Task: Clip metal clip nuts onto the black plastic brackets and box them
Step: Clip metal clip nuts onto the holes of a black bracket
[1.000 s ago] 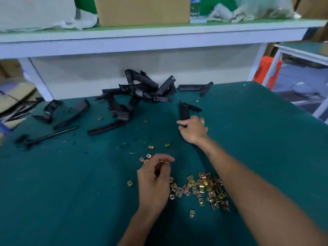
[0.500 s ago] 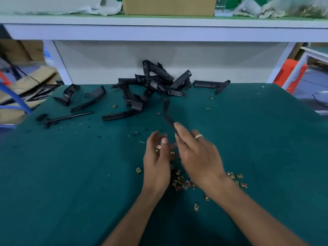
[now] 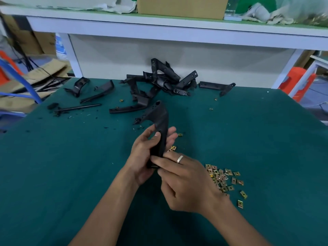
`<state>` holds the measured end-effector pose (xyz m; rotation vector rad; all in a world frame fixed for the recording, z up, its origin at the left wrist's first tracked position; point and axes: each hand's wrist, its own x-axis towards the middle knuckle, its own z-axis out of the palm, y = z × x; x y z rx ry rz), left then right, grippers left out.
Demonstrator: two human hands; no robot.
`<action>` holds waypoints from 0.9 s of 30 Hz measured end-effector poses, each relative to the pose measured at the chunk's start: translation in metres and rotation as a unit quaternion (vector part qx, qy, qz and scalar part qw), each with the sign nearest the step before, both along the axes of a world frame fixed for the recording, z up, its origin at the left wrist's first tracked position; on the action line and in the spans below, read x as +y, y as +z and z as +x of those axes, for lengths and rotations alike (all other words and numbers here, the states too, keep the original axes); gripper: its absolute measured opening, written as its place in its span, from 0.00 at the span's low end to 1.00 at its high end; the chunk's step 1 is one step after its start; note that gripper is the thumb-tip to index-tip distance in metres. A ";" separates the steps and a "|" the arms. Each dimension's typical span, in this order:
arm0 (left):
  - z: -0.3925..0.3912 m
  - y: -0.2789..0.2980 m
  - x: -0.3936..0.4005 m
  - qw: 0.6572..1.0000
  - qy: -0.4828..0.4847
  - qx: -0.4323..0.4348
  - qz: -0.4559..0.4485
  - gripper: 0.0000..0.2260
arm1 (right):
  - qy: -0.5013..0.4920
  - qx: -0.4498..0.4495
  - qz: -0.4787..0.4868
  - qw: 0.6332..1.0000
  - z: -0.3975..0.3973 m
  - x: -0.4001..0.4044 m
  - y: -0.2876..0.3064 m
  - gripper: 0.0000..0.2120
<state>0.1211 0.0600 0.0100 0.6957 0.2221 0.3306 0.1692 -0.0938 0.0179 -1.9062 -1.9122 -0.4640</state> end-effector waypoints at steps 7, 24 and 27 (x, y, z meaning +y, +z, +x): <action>-0.002 -0.002 0.000 0.974 0.056 0.081 0.203 0.09 | 0.027 0.073 0.085 0.993 0.012 -0.005 -0.012 0.06; -0.007 -0.013 -0.005 0.719 0.225 0.158 0.638 0.31 | -0.251 0.242 0.024 0.937 0.079 -0.059 -0.008 0.08; -0.006 -0.014 -0.008 0.657 0.220 0.164 0.702 0.31 | -0.242 0.250 -0.086 0.934 0.073 -0.053 -0.010 0.08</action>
